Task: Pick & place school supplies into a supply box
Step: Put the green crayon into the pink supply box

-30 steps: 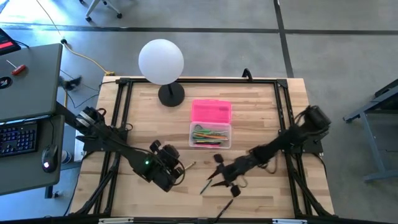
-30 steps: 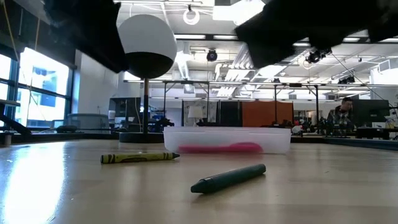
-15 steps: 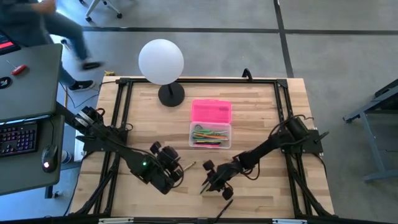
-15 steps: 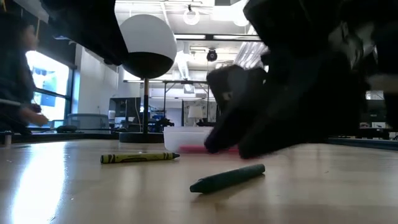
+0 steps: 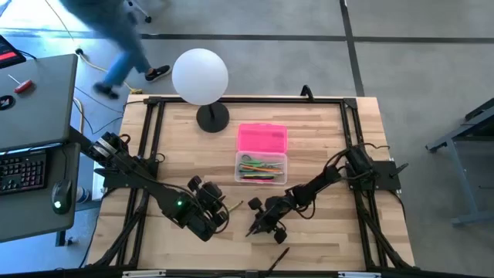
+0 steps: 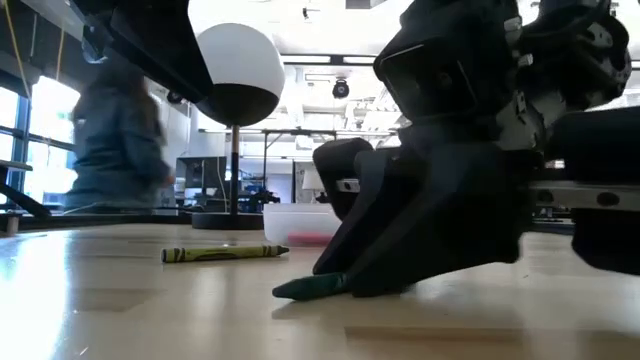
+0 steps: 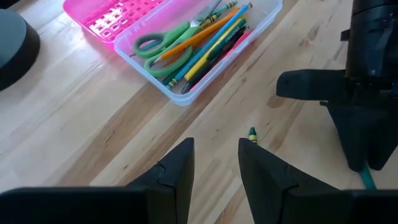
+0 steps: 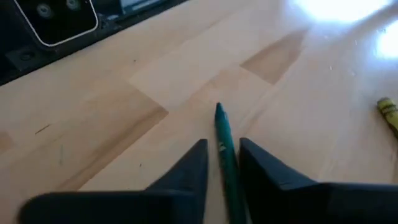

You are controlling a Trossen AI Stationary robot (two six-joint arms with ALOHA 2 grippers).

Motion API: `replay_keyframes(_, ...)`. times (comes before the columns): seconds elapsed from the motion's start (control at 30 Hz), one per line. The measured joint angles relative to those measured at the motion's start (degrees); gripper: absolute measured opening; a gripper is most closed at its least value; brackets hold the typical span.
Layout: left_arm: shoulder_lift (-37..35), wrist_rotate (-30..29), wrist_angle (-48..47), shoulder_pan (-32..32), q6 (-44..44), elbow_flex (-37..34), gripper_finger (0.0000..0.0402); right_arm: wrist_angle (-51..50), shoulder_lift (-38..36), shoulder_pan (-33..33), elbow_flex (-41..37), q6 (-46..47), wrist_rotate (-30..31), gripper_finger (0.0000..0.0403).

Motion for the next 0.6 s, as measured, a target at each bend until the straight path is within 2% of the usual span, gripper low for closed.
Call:
replay_keyframes(0.1,0.02,-0.02,-0.01,0.01,0.01,0.0,0.0156,1.5,1.2,-0.07,0.0,2.35,-0.7,0.0013)
replay_keyframes(0.27,0.04,-0.08,0.12,0.0,0.0,0.0,0.0156,3.19,-1.27,0.72,-0.2,7.7,-0.06,0.0022)
replay_keyframes(0.4,0.04,-0.2,0.21,0.01,0.0,0.0,0.0156,-4.77,-8.67,2.48,-0.68,3.77,4.27,0.0008)
replay_keyframes(0.5,0.04,-0.17,0.25,0.01,0.0,0.0,0.0156,-14.62,-17.25,3.28,-0.53,-0.51,13.16,0.0011)
replay_keyframes(0.6,0.04,-0.19,0.37,0.01,0.0,0.0,0.0156,-25.46,-24.72,3.34,-1.98,-2.43,30.0,0.0018)
